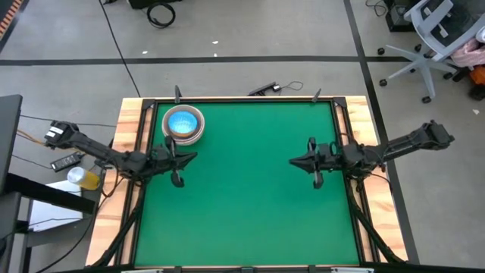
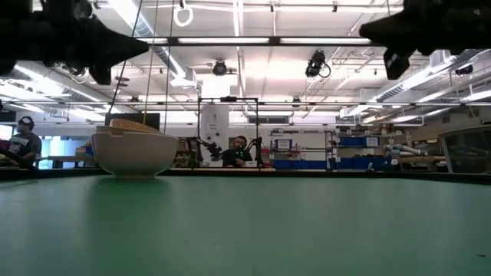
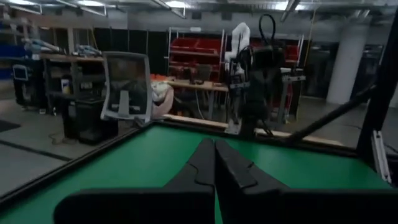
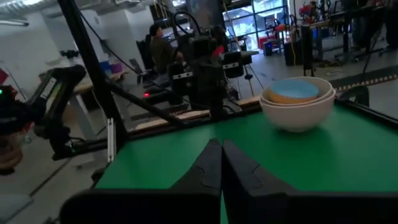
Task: Nest bowls inside each other
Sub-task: Return to Home Position
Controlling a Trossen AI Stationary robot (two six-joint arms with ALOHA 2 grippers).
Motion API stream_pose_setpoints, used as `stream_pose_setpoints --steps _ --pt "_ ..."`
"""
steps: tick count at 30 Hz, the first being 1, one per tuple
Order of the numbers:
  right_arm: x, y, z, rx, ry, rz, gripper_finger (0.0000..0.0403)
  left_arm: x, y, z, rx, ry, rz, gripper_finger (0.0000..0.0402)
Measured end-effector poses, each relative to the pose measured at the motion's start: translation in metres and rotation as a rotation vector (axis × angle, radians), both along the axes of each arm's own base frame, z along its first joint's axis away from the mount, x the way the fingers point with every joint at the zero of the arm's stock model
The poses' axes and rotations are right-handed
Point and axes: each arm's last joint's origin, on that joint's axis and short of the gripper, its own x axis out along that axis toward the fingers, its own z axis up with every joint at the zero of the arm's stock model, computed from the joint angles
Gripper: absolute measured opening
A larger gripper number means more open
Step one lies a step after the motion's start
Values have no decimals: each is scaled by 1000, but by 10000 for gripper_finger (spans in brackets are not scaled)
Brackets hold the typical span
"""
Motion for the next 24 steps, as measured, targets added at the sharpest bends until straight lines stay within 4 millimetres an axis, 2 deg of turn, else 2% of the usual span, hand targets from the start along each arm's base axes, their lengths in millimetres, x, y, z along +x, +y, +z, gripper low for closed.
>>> stream_pose_setpoints --steps 3,10,16,22,24 --pt "-5 -4 -8 -24 11 -9 3 -6 5 -4 12 -40 25 2" --pt "-21 -18 -1 -40 -46 -35 2 -19 15 3 44 -82 82 1" --pt "-36 -27 1 -7 -53 -44 1 -23 16 0 13 120 55 0" --pt "-36 -29 -28 66 -14 -40 0 -25 15 -27 -56 174 19 0" --pt "-36 -29 -34 87 -18 -30 0 -25 15 -29 -53 187 19 0"
